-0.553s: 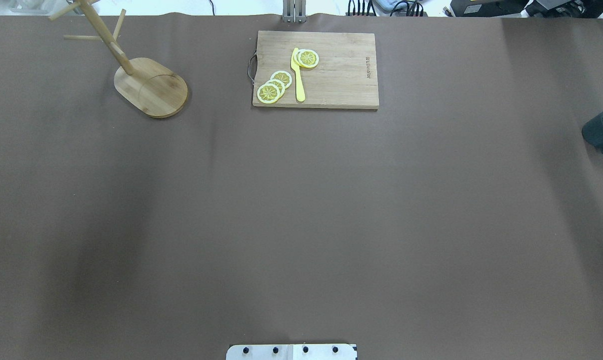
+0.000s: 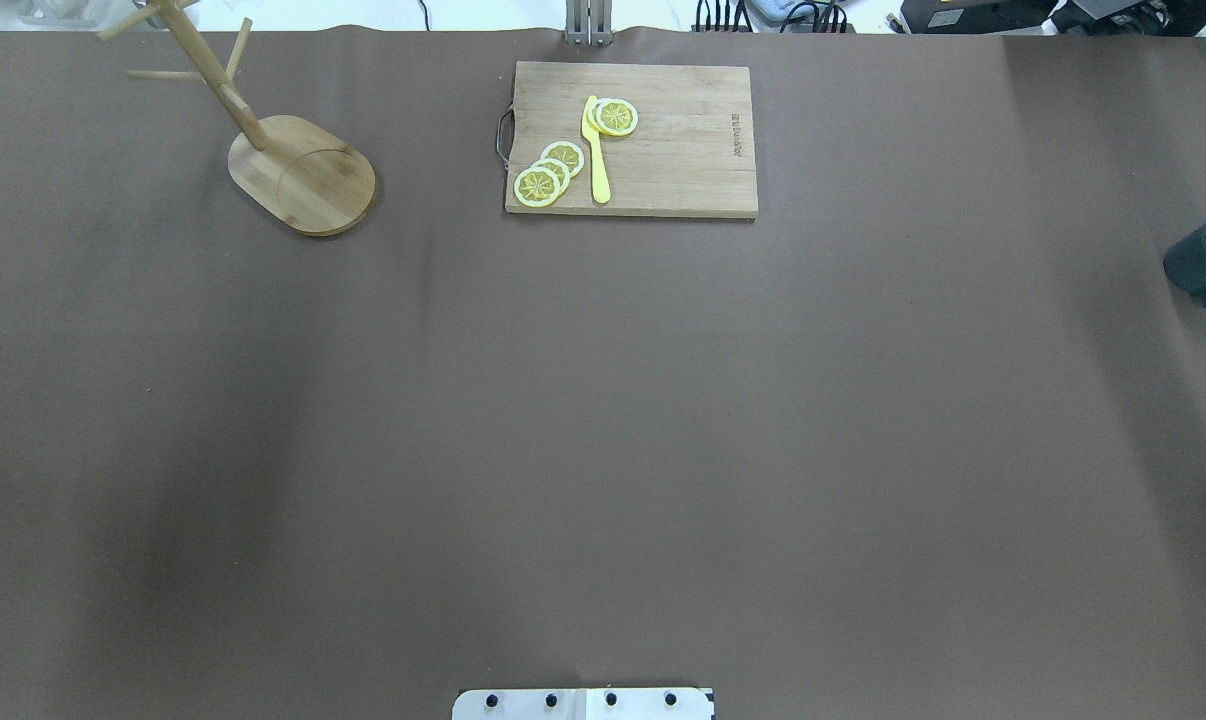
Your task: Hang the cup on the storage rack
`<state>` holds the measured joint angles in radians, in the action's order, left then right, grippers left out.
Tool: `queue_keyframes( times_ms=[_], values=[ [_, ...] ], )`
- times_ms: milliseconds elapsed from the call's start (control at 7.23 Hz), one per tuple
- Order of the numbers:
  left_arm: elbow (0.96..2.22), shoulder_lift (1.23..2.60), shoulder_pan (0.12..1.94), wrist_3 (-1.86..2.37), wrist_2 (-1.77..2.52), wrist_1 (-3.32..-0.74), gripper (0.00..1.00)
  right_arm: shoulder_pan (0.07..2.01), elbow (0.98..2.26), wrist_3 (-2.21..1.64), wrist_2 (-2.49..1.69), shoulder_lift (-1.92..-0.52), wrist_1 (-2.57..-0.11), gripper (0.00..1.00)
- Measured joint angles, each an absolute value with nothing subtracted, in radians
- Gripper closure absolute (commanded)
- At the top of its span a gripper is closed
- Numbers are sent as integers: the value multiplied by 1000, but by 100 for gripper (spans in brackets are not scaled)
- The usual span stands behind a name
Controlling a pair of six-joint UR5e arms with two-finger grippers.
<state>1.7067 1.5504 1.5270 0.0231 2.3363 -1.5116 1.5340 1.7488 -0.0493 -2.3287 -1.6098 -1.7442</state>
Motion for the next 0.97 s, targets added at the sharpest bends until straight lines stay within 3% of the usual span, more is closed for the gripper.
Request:
queue_keyframes(
  times_ms=[968],
  values=[
    [1686,1558,1526,24,2334,-1509,1,1534,1758,-46,-2330,-1606,-1743,0]
  ],
)
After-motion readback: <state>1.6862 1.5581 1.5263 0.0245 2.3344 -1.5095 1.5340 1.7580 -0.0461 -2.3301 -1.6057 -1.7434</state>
